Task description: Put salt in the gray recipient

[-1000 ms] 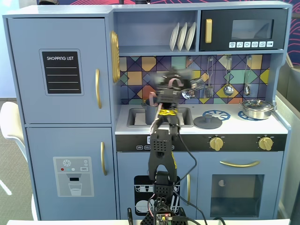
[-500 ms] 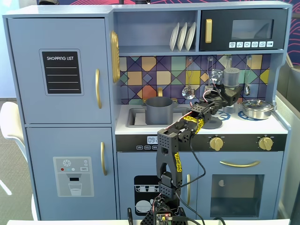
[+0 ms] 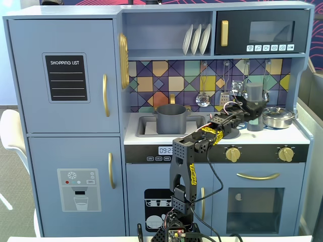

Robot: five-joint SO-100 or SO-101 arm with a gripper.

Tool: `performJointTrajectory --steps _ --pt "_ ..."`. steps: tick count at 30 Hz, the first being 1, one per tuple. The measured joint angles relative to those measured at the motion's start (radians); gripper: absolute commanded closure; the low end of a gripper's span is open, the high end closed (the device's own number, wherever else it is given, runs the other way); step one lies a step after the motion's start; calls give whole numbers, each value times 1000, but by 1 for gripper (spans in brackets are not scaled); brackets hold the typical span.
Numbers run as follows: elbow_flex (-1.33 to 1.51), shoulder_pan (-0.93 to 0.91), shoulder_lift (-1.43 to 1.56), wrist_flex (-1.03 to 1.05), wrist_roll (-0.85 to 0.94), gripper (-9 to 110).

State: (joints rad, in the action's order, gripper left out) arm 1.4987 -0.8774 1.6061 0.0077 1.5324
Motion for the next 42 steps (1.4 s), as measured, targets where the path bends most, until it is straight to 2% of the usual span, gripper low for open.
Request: performJointTrajectory --steps 18,20,26,28,31,32,35,38,42 --pt "81 -6 3 -3 -35 101" --pt "86 -9 3 -6 -37 93" --pt "98 -29 6 -5 -74 48" --pt "126 -43 8 -3 -91 42" --pt "178 -71 41 17 -89 47" --pt "198 -77 66 28 -83 52" --pt "276 -81 184 95 -61 76" --pt "341 -69 374 311 -38 101" --pt "402 18 670 729 15 101"
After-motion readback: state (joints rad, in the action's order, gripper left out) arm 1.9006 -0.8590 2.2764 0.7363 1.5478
